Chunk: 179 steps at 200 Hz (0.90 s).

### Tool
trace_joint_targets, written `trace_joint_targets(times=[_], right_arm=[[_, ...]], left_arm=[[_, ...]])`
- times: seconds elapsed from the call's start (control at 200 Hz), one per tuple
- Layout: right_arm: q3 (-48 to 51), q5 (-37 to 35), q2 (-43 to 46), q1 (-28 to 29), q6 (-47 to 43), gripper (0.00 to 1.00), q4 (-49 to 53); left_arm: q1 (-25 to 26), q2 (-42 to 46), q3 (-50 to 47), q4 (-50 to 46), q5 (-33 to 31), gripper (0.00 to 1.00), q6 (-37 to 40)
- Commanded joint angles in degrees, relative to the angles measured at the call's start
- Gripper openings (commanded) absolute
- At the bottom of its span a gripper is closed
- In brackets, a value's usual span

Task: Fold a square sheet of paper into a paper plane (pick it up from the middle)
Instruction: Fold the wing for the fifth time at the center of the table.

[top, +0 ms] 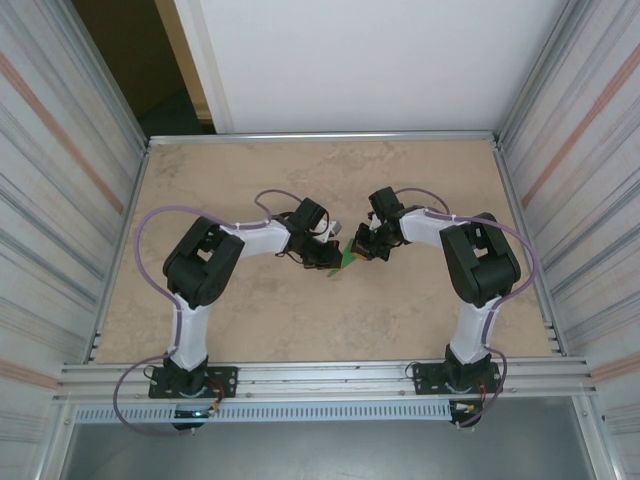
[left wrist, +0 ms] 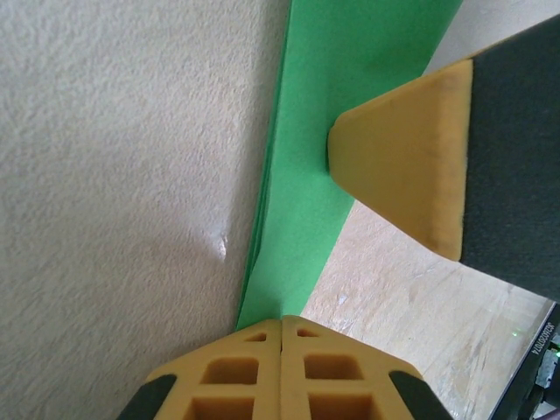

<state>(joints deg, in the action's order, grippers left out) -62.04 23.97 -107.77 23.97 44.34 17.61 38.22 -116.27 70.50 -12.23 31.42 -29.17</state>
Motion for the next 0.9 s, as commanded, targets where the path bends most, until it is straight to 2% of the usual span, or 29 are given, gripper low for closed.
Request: trace_joint_targets(times=[0.0, 0.241, 0.376, 0.621, 0.892], right_arm=[[0.04, 0.19, 3.05, -0.06, -2.31, 0.09, 1.11], [-1.8, -2.34, 5.31, 3.18, -3.51, 0.09, 2.71], [1.75, -1.07, 5.32, 2.53, -0.35, 0.08, -0.84], [1.41, 3.13, 2.24, 2.1, -0.21, 0.08, -2.58], [1.83, 1.87, 0.2, 1.04, -0.45, 0.08, -1.56]], left_arm=[[-0.61, -2.4, -0.5, -5.11, -3.0, 0.03, 0.95], [-0.69, -2.65, -0.38, -5.28, -2.87, 0.01, 0.52], [-0.71, -2.65, -0.34, -5.09, -2.61, 0.01, 0.35], [-0.86, -2.98, -0.21, -4.82, -2.12, 0.01, 0.16], [-0.96, -2.96, -0.01, -4.92, -1.79, 0.01, -0.2]])
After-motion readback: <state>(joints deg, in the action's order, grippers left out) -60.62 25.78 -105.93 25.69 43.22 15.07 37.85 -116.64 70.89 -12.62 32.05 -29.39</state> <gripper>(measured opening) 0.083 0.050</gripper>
